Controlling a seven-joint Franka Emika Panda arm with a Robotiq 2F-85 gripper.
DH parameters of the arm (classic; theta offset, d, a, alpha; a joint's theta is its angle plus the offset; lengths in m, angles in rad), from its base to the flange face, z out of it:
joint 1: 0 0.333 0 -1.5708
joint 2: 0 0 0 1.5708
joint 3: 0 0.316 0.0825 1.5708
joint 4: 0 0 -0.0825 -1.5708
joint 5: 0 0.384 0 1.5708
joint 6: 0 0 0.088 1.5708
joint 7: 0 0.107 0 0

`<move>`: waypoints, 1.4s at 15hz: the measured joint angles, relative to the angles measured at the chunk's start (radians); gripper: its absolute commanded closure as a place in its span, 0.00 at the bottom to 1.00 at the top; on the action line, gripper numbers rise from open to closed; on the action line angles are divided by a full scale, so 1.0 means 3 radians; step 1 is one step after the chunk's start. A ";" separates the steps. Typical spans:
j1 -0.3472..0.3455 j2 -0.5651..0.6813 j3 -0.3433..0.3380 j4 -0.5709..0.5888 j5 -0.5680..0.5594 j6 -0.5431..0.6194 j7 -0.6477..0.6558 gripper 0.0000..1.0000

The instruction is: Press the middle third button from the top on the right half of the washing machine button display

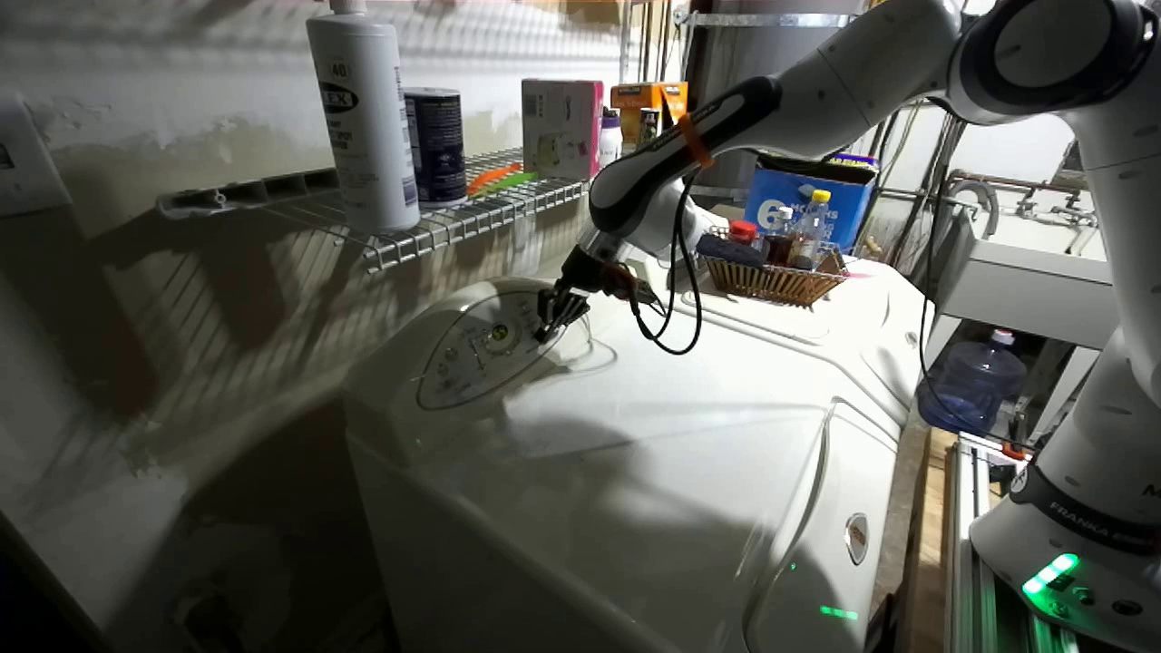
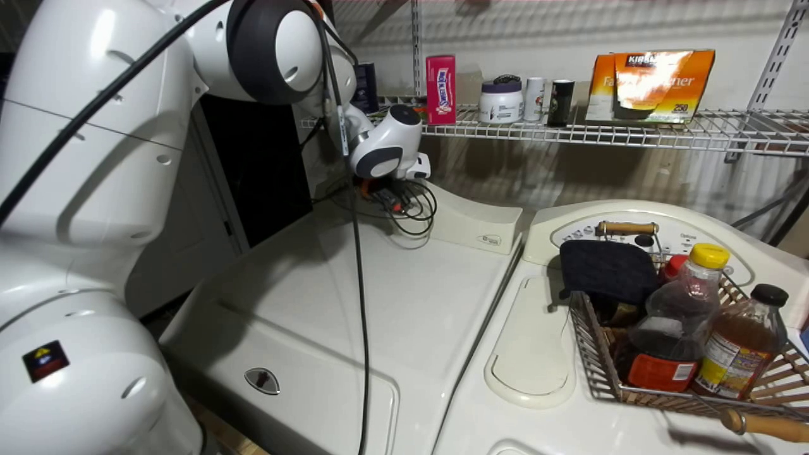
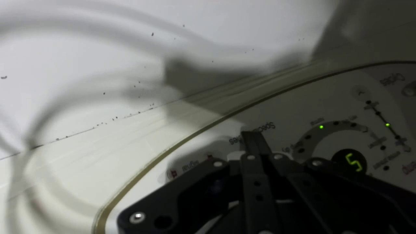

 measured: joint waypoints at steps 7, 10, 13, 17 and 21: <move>0.0320 -0.0024 -0.0294 0.0024 -0.0178 0.0014 0.0897 1.00; 0.0552 -0.0045 -0.0507 0.0030 -0.0423 0.0025 0.1388 1.00; 0.0564 -0.0040 -0.0508 0.0055 -0.0510 -0.0033 0.1379 1.00; 0.0339 -0.0023 -0.0269 0.0080 -0.0510 -0.0293 0.0741 0.69; 0.0291 -0.0229 -0.0240 0.0006 -0.0646 -0.0984 0.0419 0.44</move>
